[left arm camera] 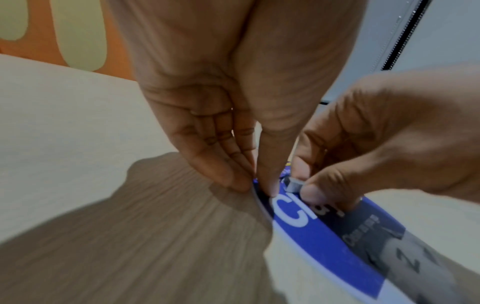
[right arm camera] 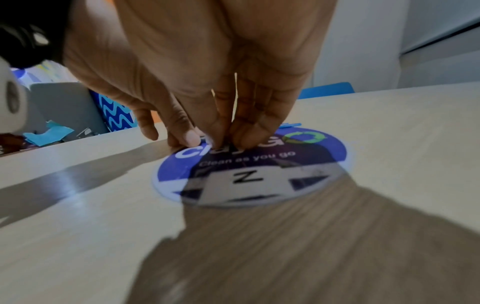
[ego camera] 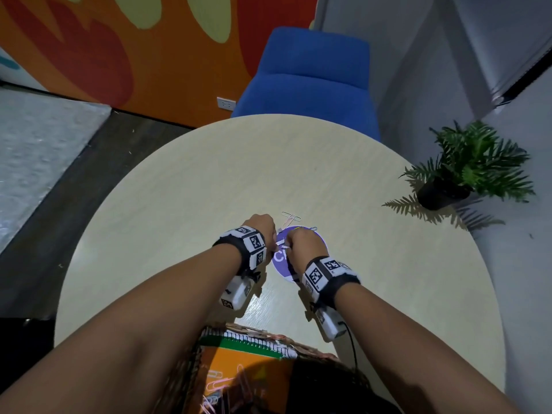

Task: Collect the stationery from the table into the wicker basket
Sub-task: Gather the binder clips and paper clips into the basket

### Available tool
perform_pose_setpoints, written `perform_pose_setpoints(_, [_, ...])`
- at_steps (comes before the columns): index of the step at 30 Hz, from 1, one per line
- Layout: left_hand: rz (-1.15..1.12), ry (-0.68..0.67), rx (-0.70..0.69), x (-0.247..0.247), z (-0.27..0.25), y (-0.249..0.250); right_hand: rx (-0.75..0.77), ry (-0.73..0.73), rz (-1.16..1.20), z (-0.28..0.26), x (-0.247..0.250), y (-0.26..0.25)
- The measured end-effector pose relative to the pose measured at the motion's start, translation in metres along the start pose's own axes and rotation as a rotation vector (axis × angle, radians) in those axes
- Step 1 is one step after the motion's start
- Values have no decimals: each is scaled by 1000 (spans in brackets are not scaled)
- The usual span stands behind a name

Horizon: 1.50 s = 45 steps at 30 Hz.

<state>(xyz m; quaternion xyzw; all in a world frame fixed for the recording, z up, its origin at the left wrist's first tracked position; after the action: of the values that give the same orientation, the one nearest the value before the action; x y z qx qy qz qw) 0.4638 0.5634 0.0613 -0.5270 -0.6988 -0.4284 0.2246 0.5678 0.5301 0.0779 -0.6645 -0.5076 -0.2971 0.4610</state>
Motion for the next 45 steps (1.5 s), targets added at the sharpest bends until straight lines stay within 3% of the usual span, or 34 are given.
perform_pose_setpoints(6, [35,-26,-84,11,-26,-1,52,-151,-9,-29,8,6])
perform_pose_setpoints(13, [163,-137,-380,47,-114,-7,380,-310,126,-126,39,-56])
perform_pose_setpoints(18, [193,-180,-474,36,-180,-31,601,-515,-70,-190,7,-88])
perform_pose_setpoints(21, [206,-252,-540,13,-220,-36,491,-425,-67,-169,19,-73])
perform_pose_setpoints(27, [319,-347,-664,-23,-267,-22,123,-53,-122,-50,50,13])
perform_pose_setpoints(31, [322,-289,-648,0,-243,-3,15,34,-116,-9,48,40])
perform_pose_setpoints(36, [246,63,-509,58,-140,28,42,55,-148,5,31,48])
perform_pose_setpoints(38, [189,134,-424,68,-92,33,71,81,-149,2,29,50])
perform_pose_setpoints(41, [90,159,-298,60,-40,32,71,100,-78,-6,28,60])
perform_pose_setpoints(45, [17,153,-198,37,-7,27,50,37,-54,-21,22,72])
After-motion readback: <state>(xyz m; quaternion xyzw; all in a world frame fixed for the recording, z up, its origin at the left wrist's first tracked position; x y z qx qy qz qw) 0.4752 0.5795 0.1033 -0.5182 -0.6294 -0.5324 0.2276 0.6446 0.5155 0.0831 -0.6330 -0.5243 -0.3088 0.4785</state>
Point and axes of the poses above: each hand's wrist, its own z-axis towards the middle knuckle, its own x-axis out of the back of the hand, y = z × x, the point moved 9 cm from there along z, towards the middle knuckle, and after that the axes turned 1 degree about -x, right-handed, at the moved point
